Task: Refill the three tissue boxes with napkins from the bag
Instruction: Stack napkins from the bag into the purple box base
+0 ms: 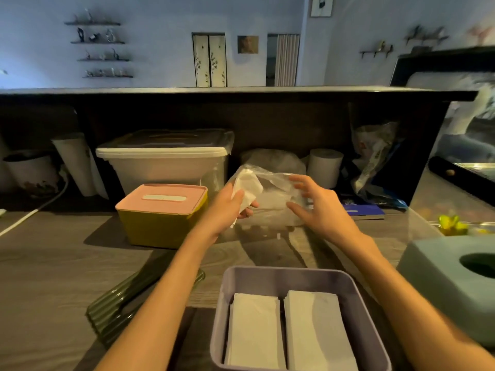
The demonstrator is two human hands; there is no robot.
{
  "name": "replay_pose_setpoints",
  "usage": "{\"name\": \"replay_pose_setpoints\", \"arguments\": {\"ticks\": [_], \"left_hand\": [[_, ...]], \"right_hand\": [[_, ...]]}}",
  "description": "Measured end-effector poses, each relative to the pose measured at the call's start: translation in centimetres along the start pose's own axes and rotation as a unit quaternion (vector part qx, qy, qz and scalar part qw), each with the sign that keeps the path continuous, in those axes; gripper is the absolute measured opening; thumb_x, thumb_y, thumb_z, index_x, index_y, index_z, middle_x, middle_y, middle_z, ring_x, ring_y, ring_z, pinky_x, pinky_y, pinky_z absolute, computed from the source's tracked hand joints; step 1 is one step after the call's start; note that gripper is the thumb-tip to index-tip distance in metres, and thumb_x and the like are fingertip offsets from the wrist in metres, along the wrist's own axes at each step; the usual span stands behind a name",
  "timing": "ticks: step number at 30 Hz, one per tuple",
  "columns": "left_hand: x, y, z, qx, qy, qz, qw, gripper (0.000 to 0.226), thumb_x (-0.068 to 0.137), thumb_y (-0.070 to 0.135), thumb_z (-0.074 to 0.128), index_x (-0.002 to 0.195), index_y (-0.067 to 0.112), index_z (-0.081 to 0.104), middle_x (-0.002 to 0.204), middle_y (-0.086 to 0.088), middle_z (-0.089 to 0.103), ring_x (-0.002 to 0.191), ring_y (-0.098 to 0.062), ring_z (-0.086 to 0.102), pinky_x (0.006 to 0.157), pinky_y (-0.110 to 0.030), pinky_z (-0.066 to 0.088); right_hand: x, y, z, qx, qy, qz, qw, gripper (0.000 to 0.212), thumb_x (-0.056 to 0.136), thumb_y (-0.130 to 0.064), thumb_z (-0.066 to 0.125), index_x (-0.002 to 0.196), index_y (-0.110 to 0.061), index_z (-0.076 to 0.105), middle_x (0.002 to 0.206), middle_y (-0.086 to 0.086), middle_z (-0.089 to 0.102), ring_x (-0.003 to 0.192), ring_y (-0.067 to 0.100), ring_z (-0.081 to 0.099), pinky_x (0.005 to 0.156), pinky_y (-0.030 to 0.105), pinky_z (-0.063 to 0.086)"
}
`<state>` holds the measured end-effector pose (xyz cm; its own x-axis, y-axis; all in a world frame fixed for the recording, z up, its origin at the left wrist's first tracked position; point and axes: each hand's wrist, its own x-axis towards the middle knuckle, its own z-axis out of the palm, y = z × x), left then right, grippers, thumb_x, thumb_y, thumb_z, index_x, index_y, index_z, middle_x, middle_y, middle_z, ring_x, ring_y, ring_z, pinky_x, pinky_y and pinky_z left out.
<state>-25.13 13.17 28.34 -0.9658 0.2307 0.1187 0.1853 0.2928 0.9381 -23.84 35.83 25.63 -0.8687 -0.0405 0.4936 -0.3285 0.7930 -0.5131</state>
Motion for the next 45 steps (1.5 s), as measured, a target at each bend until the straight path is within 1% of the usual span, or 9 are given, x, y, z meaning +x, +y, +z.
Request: {"name": "replay_pose_setpoints", "arguments": {"ticks": [4,7,13,18,25,33,38,42,45], "left_hand": [[0.9,0.2,0.1,-0.016,-0.025,-0.023,0.999,0.036,0.111,0.018,0.033,0.143,0.010,0.045,0.108,-0.014,0.074,0.093,-0.026,0.073,0.082,-0.035,0.060],[1.1,-0.4,0.0,-0.019,-0.012,-0.036,0.999,0.036,0.110,0.015,0.032,0.138,0.002,0.050,0.106,-0.019,0.073,0.092,-0.032,0.073,0.076,-0.035,0.061],[1.1,-2.0,0.0,0.005,0.076,-0.024,0.997,0.036,0.108,0.014,0.034,0.136,0.007,0.054,0.101,-0.006,0.076,0.093,-0.024,0.073,0.089,-0.043,0.060],[1.0,-2.9,0.4,-0.035,0.119,-0.019,0.992,0.036,0.108,0.012,0.034,0.135,0.006,0.057,0.102,-0.007,0.076,0.088,-0.021,0.074,0.075,-0.029,0.062],[0.6,-2.6,0.7,-0.088,0.112,-0.008,0.990,0.033,0.109,0.014,0.036,0.130,0.008,0.060,0.101,-0.006,0.077,0.089,-0.025,0.074,0.069,-0.028,0.062],[0.5,-3.2,0.8,-0.150,0.139,-0.044,0.978,0.027,0.107,0.010,0.037,0.108,0.021,0.062,0.096,-0.004,0.077,0.096,-0.030,0.072,0.072,-0.033,0.062],[0.2,-2.9,0.9,-0.208,0.143,-0.096,0.963,0.016,0.108,0.017,0.045,0.100,0.022,0.057,0.078,0.005,0.070,0.064,-0.007,0.070,0.057,-0.021,0.058],[-0.3,-1.8,1.5,-0.268,0.116,-0.152,0.944,0.012,0.105,0.016,0.052,0.113,0.007,0.049,0.085,0.003,0.062,0.069,-0.014,0.065,0.047,-0.022,0.054],[-0.9,-1.6,1.8,-0.365,0.092,-0.203,0.904,0.036,0.098,0.016,0.064,0.130,0.004,0.054,0.102,-0.010,0.071,0.084,-0.026,0.069,0.047,-0.029,0.057]], "right_hand": [[2.7,0.6,0.3,-0.045,-0.011,-0.056,0.997,0.030,0.093,-0.021,0.073,0.123,-0.024,0.068,0.121,-0.003,0.069,0.108,0.009,0.064,0.098,0.033,0.053],[3.7,0.9,1.1,-0.021,-0.098,-0.075,0.992,0.017,0.095,-0.014,0.071,0.110,-0.018,0.077,0.106,-0.005,0.075,0.096,0.003,0.069,0.093,0.028,0.056],[5.3,1.6,3.1,-0.114,-0.103,-0.080,0.985,0.046,0.092,-0.018,0.074,0.137,-0.019,0.062,0.131,0.000,0.066,0.118,0.013,0.061,0.106,0.036,0.049],[6.0,1.9,3.5,-0.214,-0.191,-0.061,0.956,0.080,0.086,-0.037,0.078,0.155,-0.023,0.039,0.153,0.002,0.050,0.140,0.021,0.046,0.116,0.035,0.036],[5.9,1.8,4.2,-0.183,-0.182,-0.051,0.965,0.065,0.087,-0.035,0.077,0.146,-0.032,0.050,0.147,0.001,0.053,0.130,0.023,0.053,0.107,0.041,0.047],[4.5,0.8,2.4,-0.062,-0.083,-0.056,0.993,0.034,0.095,-0.024,0.071,0.129,-0.028,0.069,0.118,-0.004,0.073,0.109,0.015,0.067,0.090,0.031,0.054],[2.1,-2.2,0.5,0.089,-0.017,0.009,0.996,0.018,0.094,-0.032,0.073,0.111,-0.026,0.070,0.093,-0.015,0.070,0.085,0.003,0.066,0.071,0.015,0.050],[-0.4,-3.3,-0.7,0.334,-0.064,0.117,0.933,0.026,0.090,-0.034,0.074,0.113,-0.023,0.069,0.103,-0.004,0.074,0.096,0.012,0.071,0.072,0.023,0.057],[-1.2,-3.4,-0.5,0.422,-0.104,0.156,0.887,0.038,0.085,-0.042,0.074,0.118,-0.026,0.067,0.107,-0.004,0.074,0.103,0.014,0.071,0.080,0.027,0.055]]}}
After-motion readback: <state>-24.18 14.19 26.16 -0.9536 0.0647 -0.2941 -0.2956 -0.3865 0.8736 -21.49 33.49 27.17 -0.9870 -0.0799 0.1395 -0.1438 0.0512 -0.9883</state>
